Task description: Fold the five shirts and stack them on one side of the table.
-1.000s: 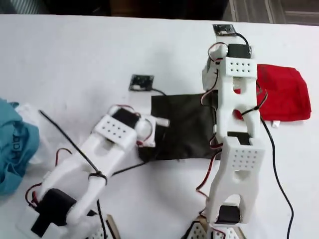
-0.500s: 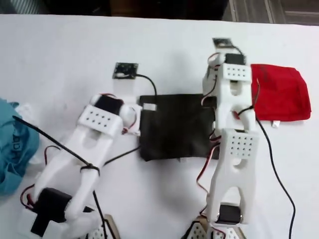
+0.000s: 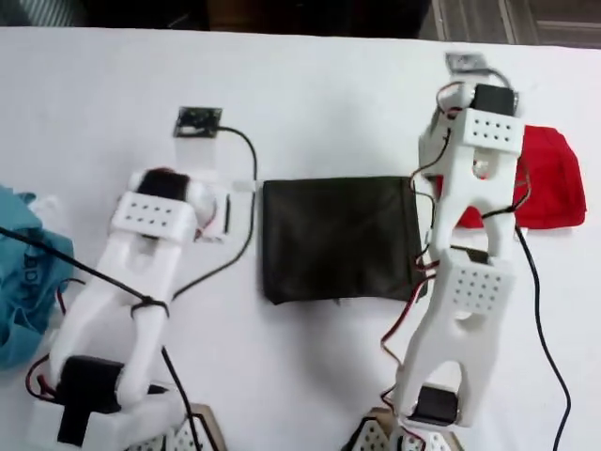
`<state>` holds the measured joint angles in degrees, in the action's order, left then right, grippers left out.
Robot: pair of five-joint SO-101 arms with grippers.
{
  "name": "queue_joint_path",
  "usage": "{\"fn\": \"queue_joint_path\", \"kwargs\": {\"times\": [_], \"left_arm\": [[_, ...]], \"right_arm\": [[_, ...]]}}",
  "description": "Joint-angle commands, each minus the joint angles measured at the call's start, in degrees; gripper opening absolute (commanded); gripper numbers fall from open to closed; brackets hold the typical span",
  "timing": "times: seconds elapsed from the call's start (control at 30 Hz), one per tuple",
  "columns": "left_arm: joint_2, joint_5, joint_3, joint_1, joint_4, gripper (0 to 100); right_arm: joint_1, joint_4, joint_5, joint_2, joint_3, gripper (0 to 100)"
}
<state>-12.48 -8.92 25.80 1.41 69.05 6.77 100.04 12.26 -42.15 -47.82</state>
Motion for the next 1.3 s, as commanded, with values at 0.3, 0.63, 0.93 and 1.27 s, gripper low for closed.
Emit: {"fn": "queue_joint_path", "kwargs": {"times": [0.3, 0.63, 0.93, 1.27], "left_arm": [[-2.9, 1.8, -4.4, -4.6, 3.3, 3], [-2.9, 2.1, -4.4, -4.7, 4.5, 3], [-2.9, 2.2, -4.7, -4.8, 4.0, 3], [-2.9, 2.2, -4.5, -4.8, 4.0, 3]], "right_arm": [[-3.1, -6.0, 4.8, 20.3, 38.0, 22.2], [-8.1, -18.2, -1.6, 19.7, 44.5, 22.5], [-6.7, -16.5, -1.8, 13.9, 44.0, 22.4], [-2.5, -12.4, -1.8, 33.4, 44.0, 22.4]]}}
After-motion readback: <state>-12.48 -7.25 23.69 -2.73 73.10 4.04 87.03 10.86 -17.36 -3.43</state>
